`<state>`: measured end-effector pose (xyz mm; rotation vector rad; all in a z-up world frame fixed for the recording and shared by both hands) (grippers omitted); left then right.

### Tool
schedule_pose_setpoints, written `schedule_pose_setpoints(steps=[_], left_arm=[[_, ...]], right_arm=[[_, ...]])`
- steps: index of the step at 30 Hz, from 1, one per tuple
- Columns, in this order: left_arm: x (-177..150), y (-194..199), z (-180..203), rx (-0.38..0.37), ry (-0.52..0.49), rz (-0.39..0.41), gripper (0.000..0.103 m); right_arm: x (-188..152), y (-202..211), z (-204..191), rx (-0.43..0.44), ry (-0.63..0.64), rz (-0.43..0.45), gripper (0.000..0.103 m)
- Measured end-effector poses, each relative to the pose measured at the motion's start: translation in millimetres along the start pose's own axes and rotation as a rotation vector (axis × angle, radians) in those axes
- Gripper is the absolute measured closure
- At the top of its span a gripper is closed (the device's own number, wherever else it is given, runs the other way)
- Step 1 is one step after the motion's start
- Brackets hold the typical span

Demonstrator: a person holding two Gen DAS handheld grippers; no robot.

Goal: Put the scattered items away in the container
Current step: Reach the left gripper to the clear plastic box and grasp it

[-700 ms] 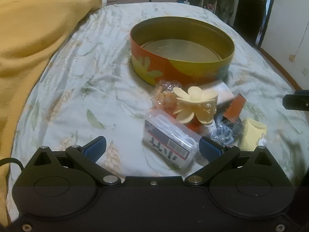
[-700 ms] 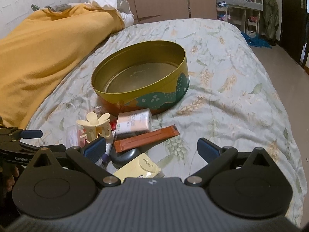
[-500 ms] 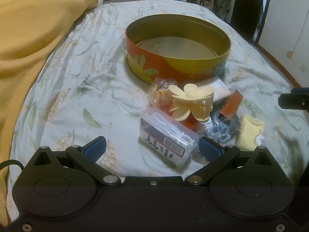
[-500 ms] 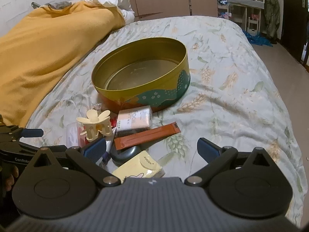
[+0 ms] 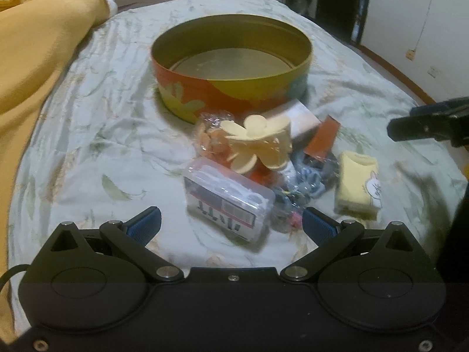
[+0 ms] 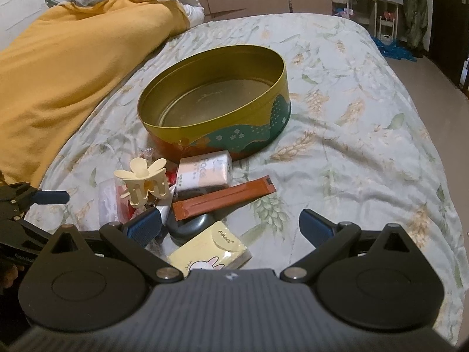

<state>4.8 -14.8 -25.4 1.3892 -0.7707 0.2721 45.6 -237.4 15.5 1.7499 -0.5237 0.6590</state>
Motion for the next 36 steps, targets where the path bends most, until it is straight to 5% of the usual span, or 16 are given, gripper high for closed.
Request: schedule_pose_setpoints(steps=[13,36], left_arm=[[10.9,-8.6,-9.2,-0.107,-0.154,-0.034,0.001],[30.9,-28.8,-14.0,-0.179,-0.346,-0.09,0.001]], right_arm=[[-1.1,-5.0,-2.4,0.033,0.008,-0.024,0.0],[-1.8,-15.2,0.4,0.063,-0.016,-0.065,0.0]])
Point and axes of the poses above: each gripper's, at about its wrist camera, not at the fingertips, and y roughly against the way its jaws point, z to its right, x to its top, the point moved 2 cm from there along -y, roughly the way its jaws point, and after that the axes turned 2 degrees about -y, right-handed, at the moved point
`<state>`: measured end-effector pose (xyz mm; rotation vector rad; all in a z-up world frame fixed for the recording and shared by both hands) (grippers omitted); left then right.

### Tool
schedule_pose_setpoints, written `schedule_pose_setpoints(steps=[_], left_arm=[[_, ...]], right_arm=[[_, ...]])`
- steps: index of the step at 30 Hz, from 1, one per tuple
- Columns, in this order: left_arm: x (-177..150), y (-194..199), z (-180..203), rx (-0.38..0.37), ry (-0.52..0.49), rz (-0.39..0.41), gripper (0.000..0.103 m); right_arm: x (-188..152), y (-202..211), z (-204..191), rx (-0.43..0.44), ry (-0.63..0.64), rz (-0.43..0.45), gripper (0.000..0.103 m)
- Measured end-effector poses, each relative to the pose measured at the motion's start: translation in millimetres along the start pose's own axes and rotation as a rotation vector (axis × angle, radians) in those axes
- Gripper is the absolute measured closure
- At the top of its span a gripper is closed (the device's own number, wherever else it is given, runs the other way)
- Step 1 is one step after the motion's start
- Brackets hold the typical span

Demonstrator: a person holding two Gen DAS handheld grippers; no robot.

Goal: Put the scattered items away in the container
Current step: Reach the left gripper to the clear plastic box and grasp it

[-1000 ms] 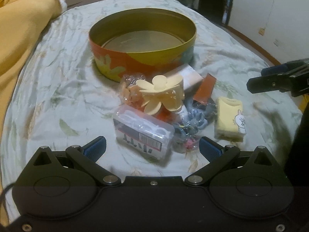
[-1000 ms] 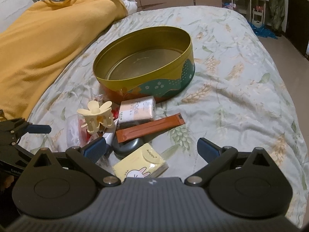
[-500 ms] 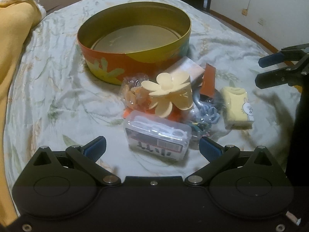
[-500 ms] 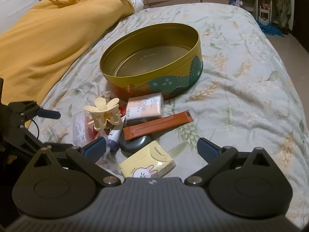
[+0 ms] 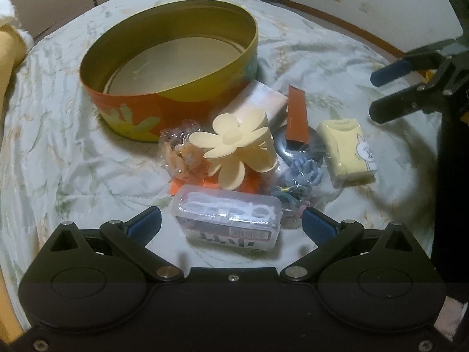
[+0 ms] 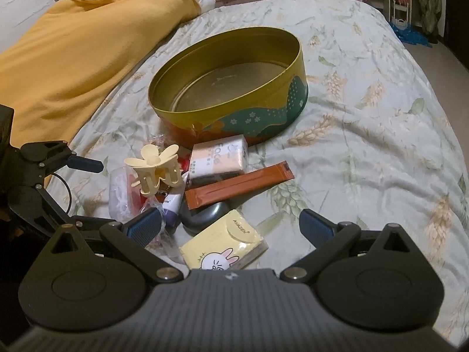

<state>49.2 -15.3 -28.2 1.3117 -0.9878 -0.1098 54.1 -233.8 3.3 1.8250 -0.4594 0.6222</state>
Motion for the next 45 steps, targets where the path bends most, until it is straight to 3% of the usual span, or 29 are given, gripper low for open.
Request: schedule_pose_setpoints(steps=[15,26,32,37,41,45], left_arm=[[0.2,-13.5,-0.5,-0.055,-0.07,-0.046,0.001],[-0.3,-22.2,0.0,-0.049,-0.104,-0.069,0.002],[-4.9,-37.2,-1.2,-0.046,-0.068,-0.099,0.01],[-11.7,-53.0,2.3,-0.04,-0.049,-0.137,0.011],[-12.3,-52.6,-0.4,-0.048,0.013,-0.123,0.017],[-15.1,-49.4,6.4,-0.027,-0.006,-0.113,0.017]], right_arm=[[1.0,-5.1,-3.8,-0.029,0.041,-0.041,0.0],[5.7,7.3,-5.4,-0.043,0.106,-0.063,0.0],[5.1,16.0,-4.6,-0.06,0.145,-0.073,0.0],[4.7,19.7,-0.3,-0.065,0.135,-0.07,0.0],[4.8,19.4,1.9,-0.063,0.123,-0.069,0.0],[4.2,17.8,3.1,-0.061,0.115,-0.075,0.0]])
Point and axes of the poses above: each gripper's, at about its wrist camera, not at the fingertips, and y roughly against the way its jaws point, z to its right, x to its top, the point moved 2 cm from there along -y, roughly the way its jaws point, and after that the axes turned 2 degrees about -y, right-handed, at the moved point
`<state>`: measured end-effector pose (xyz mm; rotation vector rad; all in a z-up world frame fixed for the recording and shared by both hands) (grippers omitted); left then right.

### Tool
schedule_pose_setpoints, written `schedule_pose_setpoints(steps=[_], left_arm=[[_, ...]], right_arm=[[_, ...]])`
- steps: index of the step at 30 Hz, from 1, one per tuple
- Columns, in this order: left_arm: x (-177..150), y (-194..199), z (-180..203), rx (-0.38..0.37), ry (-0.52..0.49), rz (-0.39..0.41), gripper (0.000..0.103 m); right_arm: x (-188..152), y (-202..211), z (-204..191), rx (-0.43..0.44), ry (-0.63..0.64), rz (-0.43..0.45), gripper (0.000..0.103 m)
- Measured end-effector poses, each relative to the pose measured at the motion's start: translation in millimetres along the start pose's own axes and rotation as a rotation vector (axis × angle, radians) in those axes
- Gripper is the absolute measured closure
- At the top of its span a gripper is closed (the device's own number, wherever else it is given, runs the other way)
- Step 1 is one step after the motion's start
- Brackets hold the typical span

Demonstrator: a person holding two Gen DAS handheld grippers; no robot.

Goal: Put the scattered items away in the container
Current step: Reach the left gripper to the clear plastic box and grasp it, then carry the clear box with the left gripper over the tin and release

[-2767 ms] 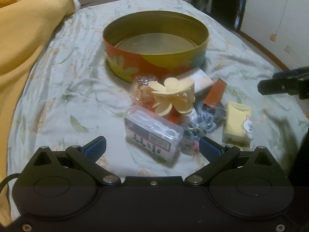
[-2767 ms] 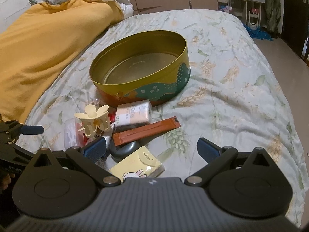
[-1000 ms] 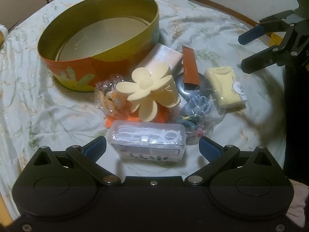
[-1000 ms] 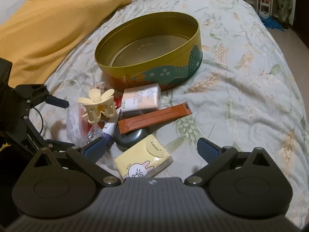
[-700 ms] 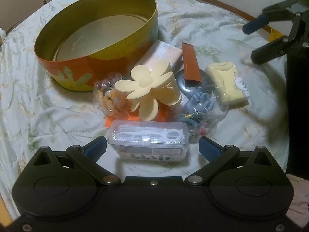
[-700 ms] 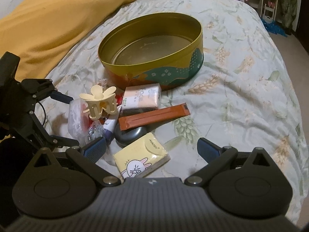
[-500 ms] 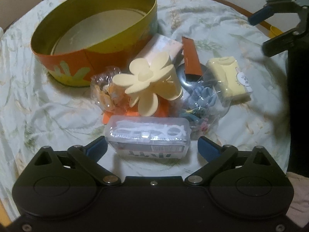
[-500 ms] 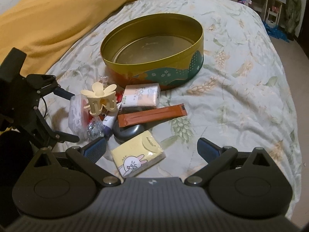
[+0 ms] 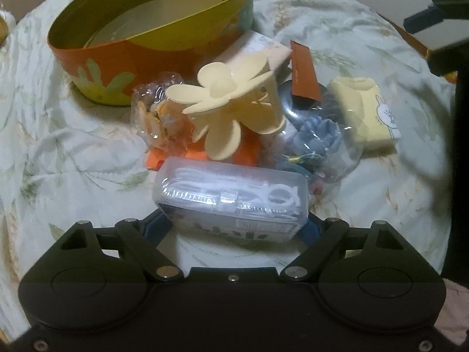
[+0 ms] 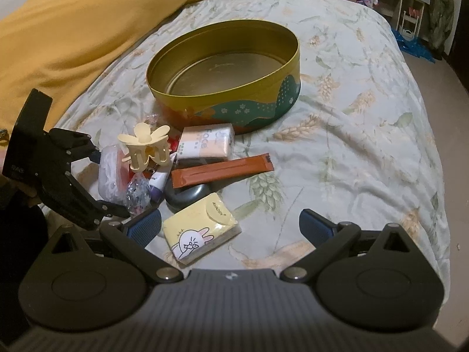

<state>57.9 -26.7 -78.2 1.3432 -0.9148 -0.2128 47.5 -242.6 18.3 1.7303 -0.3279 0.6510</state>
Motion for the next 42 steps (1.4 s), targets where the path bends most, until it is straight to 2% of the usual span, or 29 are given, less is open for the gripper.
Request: schedule_pose_setpoints(steps=[3,7,17,28,35,42], left_arm=[[-2.9,4.3,6.2,-0.006,0.015,-0.005,0.017],[-4.9,14.0,9.4,0.04,0.048,-0.011,0.017],[-10.0,55.6,-15.9,0.119,0.294,0.023,0.017],[-13.8,86.1,-26.9,0.135,0.477,0.09,0.017],[-7.7,104.9,-30.4,0.164,0.541,0.141,0.017],[3.1,119.5,-38.2,0.188,0.555,0.161,0.017]], right_arm=[[-0.7,0.6,-0.4,-0.001,0.001,0.003,0.0],[-1.0,0.2,-1.2,-0.001,0.005,0.003,0.0],[-0.6,-1.5,-7.0,0.001,0.021,0.002,0.0],[-1.5,-4.8,-17.3,0.004,0.059,-0.006,0.0],[-1.5,-4.7,-16.1,0.004,0.054,-0.008,0.0],[-1.7,-5.5,-16.8,0.009,0.062,-0.009,0.0]])
Point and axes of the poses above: each gripper's, at about its wrist camera, not at the fingertips, and y roughly against the way its jaws point, z to its right, x to its top, the point moved 2 cm from there along -y, roughly the way its jaws point, and after that the axes turned 2 degrees about -y, right-handed, at the moved point
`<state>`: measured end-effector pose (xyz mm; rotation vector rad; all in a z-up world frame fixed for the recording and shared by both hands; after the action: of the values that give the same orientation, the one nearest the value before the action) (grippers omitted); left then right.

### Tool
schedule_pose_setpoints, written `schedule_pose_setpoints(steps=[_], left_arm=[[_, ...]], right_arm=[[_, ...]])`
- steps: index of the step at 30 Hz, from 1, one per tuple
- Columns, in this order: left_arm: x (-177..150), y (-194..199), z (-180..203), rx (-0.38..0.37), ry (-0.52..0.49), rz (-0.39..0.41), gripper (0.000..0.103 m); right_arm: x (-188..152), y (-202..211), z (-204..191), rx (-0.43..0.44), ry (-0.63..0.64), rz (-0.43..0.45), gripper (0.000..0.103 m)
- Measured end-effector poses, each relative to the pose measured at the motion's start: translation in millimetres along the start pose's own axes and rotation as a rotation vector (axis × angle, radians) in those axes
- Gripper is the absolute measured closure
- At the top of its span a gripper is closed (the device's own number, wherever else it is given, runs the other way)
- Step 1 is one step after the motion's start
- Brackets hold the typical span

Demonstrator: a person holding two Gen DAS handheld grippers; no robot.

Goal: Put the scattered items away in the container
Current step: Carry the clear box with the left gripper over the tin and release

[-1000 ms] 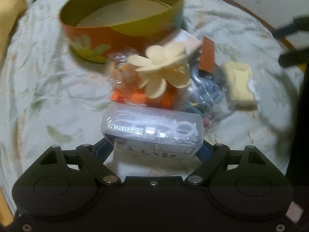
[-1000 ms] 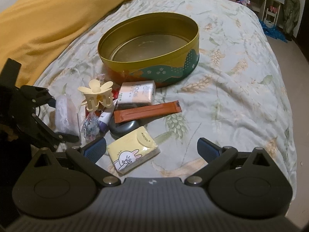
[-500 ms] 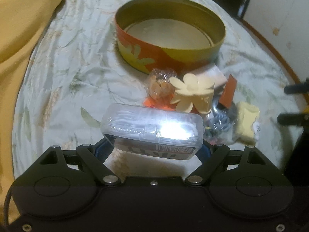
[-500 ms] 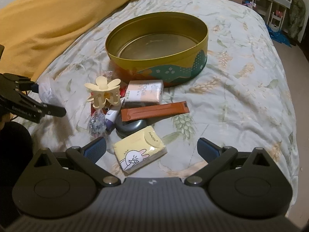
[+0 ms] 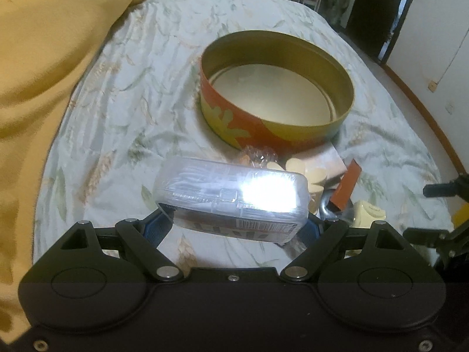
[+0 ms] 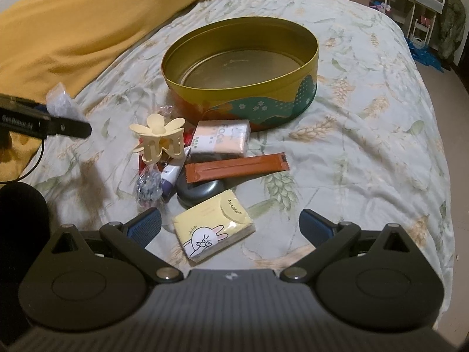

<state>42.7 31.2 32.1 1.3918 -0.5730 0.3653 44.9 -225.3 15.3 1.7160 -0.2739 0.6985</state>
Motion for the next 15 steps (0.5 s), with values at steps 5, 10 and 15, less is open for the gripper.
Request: schedule_pose_setpoints(steps=[5,10,15], left_arm=[[10.3,2.7,1.9,0.005,-0.004,0.009,0.017],[24.9,2.6,5.6,0.01,-0.019,0.016,0.017],[44.7,1.5,10.8,0.027,-0.048,0.034,0.017]], right_arm=[[-0.4,0.1,-1.0,0.003,-0.001,0.0,0.0],[-0.8,0.7,-1.8,0.002,0.002,0.003,0.0],[-0.1,1.8,-3.1,0.006,0.009,0.003,0.0]])
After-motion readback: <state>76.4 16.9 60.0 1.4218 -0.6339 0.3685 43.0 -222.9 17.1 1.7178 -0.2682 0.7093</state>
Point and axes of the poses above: each gripper's, at about its wrist camera, not at the fingertips, and y roughly against the way its jaws point, z to its right, x to its top, the point moved 2 cm from there along -y, roughly the way its jaws point, and after that the axes turned 2 degrees about -y, right-handed, at the moved point
